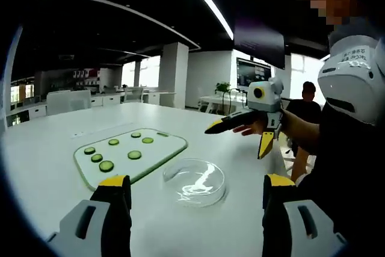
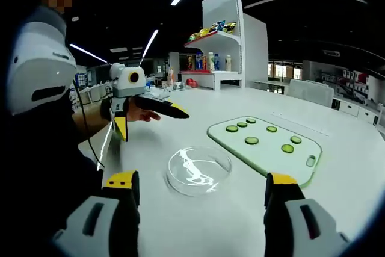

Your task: Open the petri dish lid, add cucumber slices into the petri dish, and close the lid

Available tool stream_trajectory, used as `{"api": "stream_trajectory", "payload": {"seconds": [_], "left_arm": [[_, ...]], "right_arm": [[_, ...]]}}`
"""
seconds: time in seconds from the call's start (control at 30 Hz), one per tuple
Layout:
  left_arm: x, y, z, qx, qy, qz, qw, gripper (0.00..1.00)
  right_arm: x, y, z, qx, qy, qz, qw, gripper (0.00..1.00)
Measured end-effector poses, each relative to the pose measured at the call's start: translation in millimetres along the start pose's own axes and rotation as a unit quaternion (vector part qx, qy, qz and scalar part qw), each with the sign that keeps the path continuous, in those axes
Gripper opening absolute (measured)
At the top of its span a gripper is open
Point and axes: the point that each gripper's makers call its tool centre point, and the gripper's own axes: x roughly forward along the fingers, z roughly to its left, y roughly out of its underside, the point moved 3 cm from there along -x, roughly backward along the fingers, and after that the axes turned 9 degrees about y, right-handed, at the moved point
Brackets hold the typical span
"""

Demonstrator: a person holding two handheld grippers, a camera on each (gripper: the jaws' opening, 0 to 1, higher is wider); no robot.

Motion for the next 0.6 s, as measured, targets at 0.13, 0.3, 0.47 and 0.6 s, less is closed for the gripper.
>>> {"api": "stream_trajectory", "payload": {"seconds": [0.13, 0.3, 0.47, 0.6], "left_arm": [[10.0, 7.7, 7.2, 0.014, 0.028, -0.001, 0.9995, 0.89], [17.5, 15.2, 10.3, 0.037, 0.064, 0.001, 0.9973, 0.83], [26.2, 22.3, 17.9, 0.029, 0.072, 0.005, 0.997, 0.78], [31.2, 28.4, 15.3, 0.036, 0.089, 0.028, 0.995, 0.79]], "right_arm": [[12.9, 6.3, -2.8, -0.018, -0.03, -0.002, 0.9994, 0.82], [24.2, 11.4, -0.9, -0.034, -0.064, -0.004, 0.9973, 0.78], [34.7, 11.4, -0.2, -0.034, -0.072, -0.011, 0.9967, 0.78], [41.8, 17.4, 4.2, -0.056, -0.085, 0.001, 0.9948, 0.78]]}}
